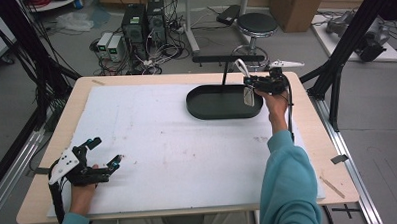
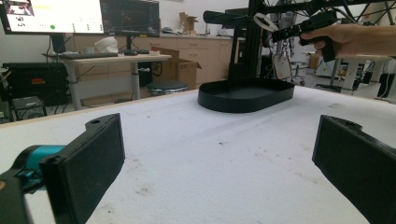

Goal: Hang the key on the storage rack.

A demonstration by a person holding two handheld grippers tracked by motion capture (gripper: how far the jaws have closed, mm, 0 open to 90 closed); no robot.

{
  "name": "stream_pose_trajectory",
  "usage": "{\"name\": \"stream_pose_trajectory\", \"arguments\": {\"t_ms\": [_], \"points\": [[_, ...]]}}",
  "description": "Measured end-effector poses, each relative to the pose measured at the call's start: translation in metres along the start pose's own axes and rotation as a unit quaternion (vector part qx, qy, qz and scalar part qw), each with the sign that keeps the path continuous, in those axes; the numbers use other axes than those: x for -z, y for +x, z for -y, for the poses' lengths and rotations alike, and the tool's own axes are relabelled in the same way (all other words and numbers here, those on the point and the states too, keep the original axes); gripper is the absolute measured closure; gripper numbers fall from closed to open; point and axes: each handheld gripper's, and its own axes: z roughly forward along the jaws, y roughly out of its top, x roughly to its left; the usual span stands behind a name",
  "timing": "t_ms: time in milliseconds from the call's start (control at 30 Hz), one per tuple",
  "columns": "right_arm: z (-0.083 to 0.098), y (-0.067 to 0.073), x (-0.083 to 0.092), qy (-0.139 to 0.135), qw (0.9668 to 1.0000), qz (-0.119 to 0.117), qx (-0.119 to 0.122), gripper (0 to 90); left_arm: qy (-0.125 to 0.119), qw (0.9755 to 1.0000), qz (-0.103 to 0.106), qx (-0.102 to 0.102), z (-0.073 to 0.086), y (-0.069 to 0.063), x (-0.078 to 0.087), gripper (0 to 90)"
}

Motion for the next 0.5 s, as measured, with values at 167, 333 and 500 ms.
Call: {"name": "stream_pose_trajectory", "arguments": {"t_ms": [167, 333, 500], "points": [[0.003, -0.004, -0.004, -0.001, 1.0, 0.0, -0.006, 74.2, 0.001, 1.0, 0.001, -0.002, 0.0, -0.001, 0.0, 2.8], [0.005, -0.005, -0.009, -0.004, 1.0, 0.005, -0.007, 74.2, 0.0, 1.0, 0.0, -0.004, 0.0, -0.001, 0.0, 2.8], [0.007, -0.005, -0.013, -0.005, 0.9999, 0.013, -0.005, 74.0, 0.002, 1.0, 0.001, -0.007, 0.0, -0.001, 0.0, 2.8]]}}
